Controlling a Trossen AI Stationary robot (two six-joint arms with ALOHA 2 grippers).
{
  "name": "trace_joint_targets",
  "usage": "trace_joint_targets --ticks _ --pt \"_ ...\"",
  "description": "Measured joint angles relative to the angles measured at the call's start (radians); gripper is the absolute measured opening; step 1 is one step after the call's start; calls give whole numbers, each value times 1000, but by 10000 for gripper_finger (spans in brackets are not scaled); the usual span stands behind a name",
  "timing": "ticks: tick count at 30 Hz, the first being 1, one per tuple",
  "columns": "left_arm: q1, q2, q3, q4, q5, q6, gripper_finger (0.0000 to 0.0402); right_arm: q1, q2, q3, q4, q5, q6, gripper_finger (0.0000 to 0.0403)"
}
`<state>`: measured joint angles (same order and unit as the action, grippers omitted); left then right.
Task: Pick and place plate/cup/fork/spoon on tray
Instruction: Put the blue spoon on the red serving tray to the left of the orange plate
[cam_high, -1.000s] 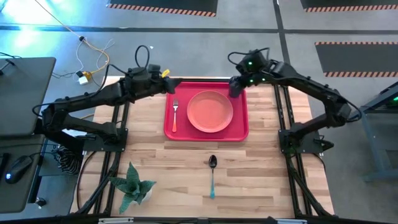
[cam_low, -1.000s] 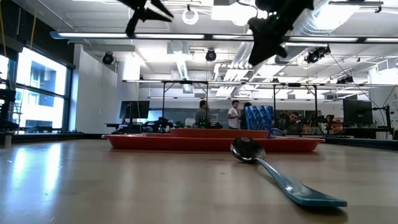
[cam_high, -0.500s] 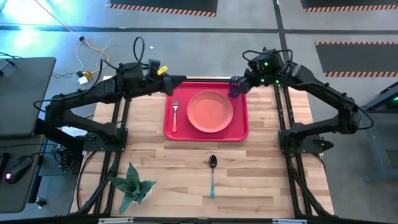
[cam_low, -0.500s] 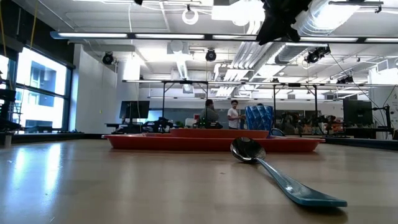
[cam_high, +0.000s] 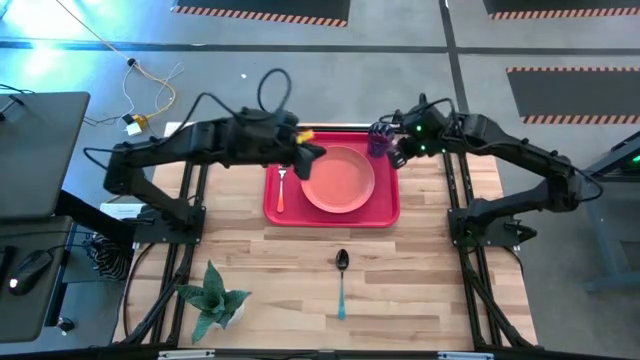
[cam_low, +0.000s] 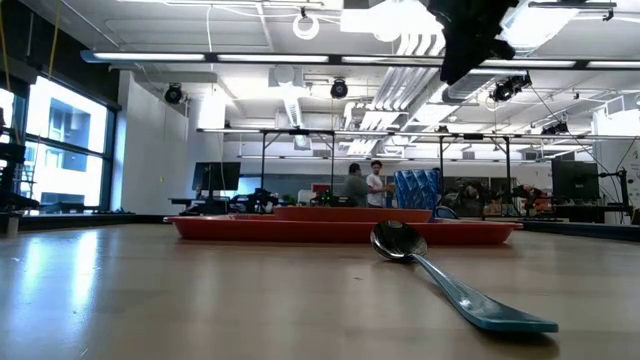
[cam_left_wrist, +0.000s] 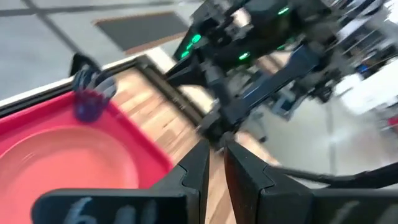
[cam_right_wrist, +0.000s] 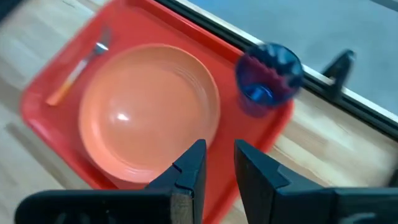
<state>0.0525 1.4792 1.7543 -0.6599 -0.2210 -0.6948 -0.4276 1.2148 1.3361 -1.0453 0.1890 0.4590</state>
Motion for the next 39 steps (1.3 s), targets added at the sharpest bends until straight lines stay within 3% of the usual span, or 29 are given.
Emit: trace_joint_targets --ticks 5,12,23,34,39 --pt "-33 78 72 -131 -67 -37 40 59 0 0 -93 85 70 74" --pt "-72 165 74 -197 -81 -137 40 103 0 0 -225 150 150 74" --pt "-136 311 75 -253 -124 -388 40 110 0 0 -301 160 123 74" --pt "-173 450 75 -333 -97 -614 40 110 0 0 -298 177 30 74" --pt "-178 483 77 -369 -13 -639 40 110 0 0 -297 177 -9 74"
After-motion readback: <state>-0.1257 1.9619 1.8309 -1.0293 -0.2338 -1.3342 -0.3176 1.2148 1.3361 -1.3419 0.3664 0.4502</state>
